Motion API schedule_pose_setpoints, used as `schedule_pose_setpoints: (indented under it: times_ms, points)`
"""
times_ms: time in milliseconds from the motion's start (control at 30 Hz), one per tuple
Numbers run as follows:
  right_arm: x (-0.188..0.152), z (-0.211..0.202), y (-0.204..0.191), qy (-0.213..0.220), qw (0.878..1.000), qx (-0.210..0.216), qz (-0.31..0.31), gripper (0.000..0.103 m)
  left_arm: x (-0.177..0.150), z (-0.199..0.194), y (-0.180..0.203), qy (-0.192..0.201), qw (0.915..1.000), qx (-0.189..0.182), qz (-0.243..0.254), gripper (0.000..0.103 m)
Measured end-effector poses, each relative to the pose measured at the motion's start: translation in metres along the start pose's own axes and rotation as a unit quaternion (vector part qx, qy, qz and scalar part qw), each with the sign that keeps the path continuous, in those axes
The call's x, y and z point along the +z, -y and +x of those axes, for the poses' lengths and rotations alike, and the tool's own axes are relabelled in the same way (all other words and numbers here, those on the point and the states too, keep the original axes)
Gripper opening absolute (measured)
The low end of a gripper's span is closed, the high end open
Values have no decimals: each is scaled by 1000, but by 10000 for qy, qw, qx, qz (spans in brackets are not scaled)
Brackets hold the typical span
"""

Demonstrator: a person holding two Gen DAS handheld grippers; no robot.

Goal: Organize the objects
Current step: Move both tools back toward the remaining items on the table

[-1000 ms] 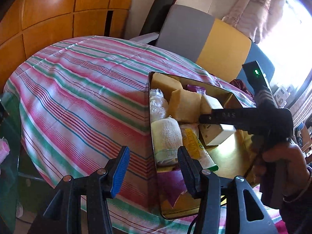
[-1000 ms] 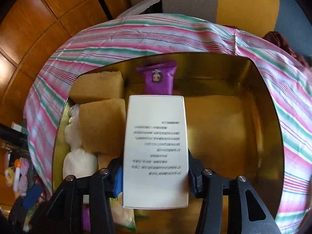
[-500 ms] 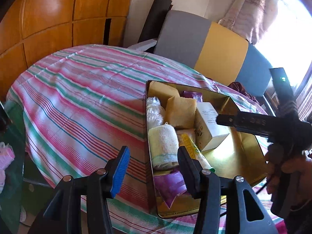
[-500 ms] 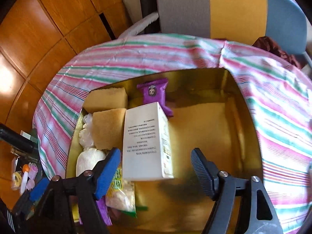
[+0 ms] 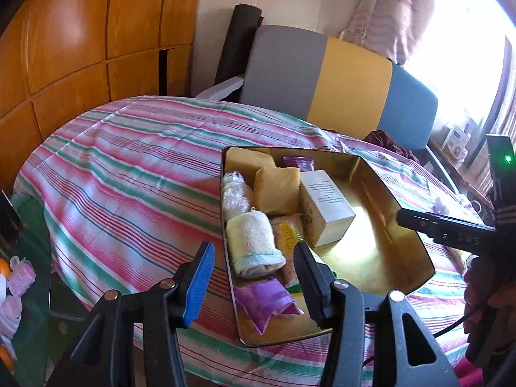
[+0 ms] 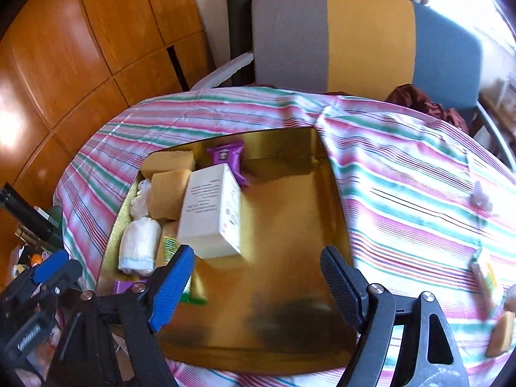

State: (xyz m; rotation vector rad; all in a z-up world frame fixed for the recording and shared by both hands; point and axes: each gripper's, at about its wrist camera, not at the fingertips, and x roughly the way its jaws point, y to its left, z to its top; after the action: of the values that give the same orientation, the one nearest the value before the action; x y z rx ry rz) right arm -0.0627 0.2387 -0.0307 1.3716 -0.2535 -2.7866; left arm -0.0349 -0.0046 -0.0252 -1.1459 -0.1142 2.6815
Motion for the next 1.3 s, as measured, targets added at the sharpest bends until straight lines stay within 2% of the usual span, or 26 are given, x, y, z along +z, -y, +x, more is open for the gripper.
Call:
schedule_pose_setpoints:
  times_ms: [200, 367, 600, 767, 900, 1067, 1167, 1200, 1300]
  points:
    - [-12, -24, 38, 91, 9994, -245, 215, 82, 0, -2, 16, -13, 9998, -95, 190, 51]
    - [-24, -41, 88, 128, 9963, -578, 618, 83, -2, 1, 31, -96, 9991, -164, 366, 51]
    - [-43, -75, 179, 226, 9821, -1217, 1423, 83, -7, 8, 56, -244, 9970, -346, 649, 51]
    - [-63, -120, 253, 512, 9577, -1801, 2185, 83, -8, 13, 72, -339, 9952, -491, 779, 51]
    - [-83, -153, 312, 857, 9237, -2247, 2983, 83, -6, 15, 87, -334, 9932, -639, 918, 51]
    - [-125, -160, 364, 1024, 8816, -2373, 3950, 83, -3, 15, 112, -351, 9892, -805, 1177, 51]
    - [-145, -147, 381, 785, 8639, -2234, 4446, 83, -1, 15, 130, -393, 9856, -954, 1337, 51]
    - [-146, -143, 385, 724, 8621, -2160, 4526, 83, 0, 16, 137, -407, 9844, -1003, 1386, 51]
    - [-140, -138, 385, 692, 8695, -2071, 4431, 83, 1, 18, 159, -464, 9794, -1183, 1568, 51]
